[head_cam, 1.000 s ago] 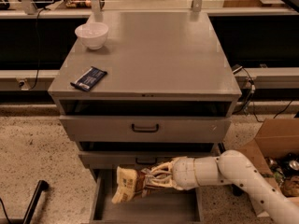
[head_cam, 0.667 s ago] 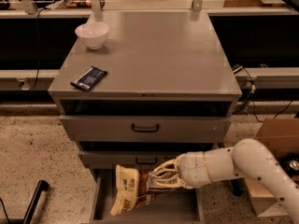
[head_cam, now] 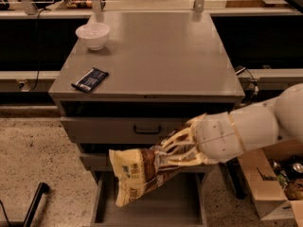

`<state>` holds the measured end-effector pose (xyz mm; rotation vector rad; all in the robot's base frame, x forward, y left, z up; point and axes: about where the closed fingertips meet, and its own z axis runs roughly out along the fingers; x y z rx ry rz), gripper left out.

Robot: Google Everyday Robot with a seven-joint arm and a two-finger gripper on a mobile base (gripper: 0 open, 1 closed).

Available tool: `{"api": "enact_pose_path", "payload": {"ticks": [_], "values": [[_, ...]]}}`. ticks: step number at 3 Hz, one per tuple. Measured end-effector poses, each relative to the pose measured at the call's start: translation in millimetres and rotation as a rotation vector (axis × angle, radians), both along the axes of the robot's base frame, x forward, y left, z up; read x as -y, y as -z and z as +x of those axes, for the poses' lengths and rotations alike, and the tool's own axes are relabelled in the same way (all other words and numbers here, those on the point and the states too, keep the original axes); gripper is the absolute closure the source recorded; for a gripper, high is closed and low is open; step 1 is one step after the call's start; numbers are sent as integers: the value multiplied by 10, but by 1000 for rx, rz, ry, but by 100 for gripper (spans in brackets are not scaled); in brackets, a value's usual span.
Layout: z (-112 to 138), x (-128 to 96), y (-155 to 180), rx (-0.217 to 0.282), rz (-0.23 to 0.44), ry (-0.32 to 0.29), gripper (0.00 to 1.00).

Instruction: Pick brown chip bag from bottom drawer and place on counter

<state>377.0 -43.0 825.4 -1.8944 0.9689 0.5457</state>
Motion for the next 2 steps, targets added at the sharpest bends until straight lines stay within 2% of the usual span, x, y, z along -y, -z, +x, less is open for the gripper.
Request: {"api": "enact_pose_path", "payload": {"ticks": [1,2], "values": [[405,24,-733,37,-60,50,100],[973,-107,-1139,27,-28,120,100]]}}
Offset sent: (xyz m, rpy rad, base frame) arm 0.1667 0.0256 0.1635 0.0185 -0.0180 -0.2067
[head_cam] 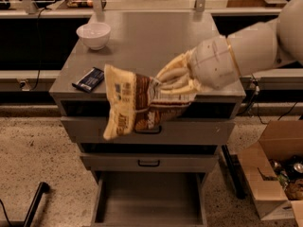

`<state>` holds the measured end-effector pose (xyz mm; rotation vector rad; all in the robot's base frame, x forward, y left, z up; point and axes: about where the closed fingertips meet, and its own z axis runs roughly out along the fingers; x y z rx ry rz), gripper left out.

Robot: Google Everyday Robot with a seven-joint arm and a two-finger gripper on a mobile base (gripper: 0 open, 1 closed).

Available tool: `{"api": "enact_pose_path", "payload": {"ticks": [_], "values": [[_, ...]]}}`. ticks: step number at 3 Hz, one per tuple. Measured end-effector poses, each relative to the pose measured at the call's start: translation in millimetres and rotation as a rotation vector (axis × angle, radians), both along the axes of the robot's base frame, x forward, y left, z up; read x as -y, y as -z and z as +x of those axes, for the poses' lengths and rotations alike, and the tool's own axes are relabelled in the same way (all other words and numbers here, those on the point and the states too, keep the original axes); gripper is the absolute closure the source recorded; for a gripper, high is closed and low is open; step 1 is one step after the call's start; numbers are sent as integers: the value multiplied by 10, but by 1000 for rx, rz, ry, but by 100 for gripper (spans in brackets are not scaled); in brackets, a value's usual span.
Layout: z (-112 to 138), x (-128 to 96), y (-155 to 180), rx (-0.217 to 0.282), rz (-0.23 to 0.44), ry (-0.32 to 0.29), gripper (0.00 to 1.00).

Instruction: Pick brown chip bag from bottom drawer and place on counter

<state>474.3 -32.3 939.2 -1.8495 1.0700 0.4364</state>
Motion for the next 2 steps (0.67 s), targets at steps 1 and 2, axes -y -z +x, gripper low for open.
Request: {"api": "enact_pose_path", "payload": {"ticks": [1,2], "values": [[527,-32,-408,10,66,114,100],[1022,47,-744,54,155,207,100]]}}
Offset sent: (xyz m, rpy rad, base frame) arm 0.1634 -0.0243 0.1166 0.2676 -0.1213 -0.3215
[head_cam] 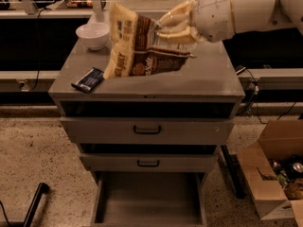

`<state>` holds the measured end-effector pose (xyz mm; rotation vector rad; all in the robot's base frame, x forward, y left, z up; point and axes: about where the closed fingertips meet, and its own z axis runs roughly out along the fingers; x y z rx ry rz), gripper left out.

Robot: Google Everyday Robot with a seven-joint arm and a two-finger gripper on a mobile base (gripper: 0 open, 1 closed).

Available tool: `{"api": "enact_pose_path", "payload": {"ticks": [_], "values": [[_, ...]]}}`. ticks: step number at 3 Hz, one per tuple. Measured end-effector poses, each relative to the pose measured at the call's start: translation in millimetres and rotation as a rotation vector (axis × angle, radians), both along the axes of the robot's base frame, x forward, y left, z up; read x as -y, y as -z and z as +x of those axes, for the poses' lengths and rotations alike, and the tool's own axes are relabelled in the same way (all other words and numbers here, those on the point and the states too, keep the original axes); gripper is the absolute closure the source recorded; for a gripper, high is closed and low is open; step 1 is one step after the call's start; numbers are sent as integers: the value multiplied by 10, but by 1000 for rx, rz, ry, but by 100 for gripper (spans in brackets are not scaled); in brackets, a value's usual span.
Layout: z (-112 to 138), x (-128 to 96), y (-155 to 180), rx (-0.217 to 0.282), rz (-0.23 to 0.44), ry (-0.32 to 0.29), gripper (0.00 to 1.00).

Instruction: Pick brown chip bag from bottom drawer and place on counter

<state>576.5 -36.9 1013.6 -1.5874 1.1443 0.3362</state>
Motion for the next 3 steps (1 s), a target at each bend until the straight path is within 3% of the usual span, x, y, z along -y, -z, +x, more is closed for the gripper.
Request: {"api": "enact_pose_path", "payload": {"ticks": [1,2,3], "values": [[39,108,34,21,42,-20,100],[-38,244,141,20,25,-10,100],[22,198,127,28,-42,-12,100]]}}
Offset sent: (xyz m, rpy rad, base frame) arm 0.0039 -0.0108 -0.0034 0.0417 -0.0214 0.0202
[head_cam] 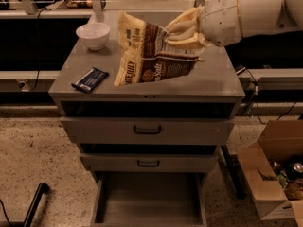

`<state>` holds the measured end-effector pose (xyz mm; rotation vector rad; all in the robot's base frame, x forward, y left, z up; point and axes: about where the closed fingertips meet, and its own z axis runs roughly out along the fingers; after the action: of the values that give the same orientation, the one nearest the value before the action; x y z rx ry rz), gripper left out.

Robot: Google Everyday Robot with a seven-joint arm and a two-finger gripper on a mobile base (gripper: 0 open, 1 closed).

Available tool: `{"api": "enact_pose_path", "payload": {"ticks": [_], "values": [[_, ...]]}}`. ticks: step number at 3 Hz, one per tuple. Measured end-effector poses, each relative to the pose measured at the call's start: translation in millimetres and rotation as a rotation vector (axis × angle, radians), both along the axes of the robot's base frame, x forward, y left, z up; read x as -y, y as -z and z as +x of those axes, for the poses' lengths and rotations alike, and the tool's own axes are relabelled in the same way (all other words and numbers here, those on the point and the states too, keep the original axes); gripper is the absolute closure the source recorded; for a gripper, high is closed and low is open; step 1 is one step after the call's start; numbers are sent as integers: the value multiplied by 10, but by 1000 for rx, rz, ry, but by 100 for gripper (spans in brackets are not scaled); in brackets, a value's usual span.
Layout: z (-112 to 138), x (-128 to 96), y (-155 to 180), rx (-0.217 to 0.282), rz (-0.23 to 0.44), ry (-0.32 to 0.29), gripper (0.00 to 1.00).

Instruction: Pick brown chip bag from bottom drawer and place on counter

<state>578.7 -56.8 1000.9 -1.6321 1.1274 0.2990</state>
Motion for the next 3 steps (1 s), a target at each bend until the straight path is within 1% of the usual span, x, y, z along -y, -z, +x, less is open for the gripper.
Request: {"api": "enact_pose_path", "payload": {"ticks": [1,2,3], "values": [[257,24,-102,49,-141,23,100],[653,64,-334,123,-225,67,100],[1099,104,-471,207,-276,98,100]]}}
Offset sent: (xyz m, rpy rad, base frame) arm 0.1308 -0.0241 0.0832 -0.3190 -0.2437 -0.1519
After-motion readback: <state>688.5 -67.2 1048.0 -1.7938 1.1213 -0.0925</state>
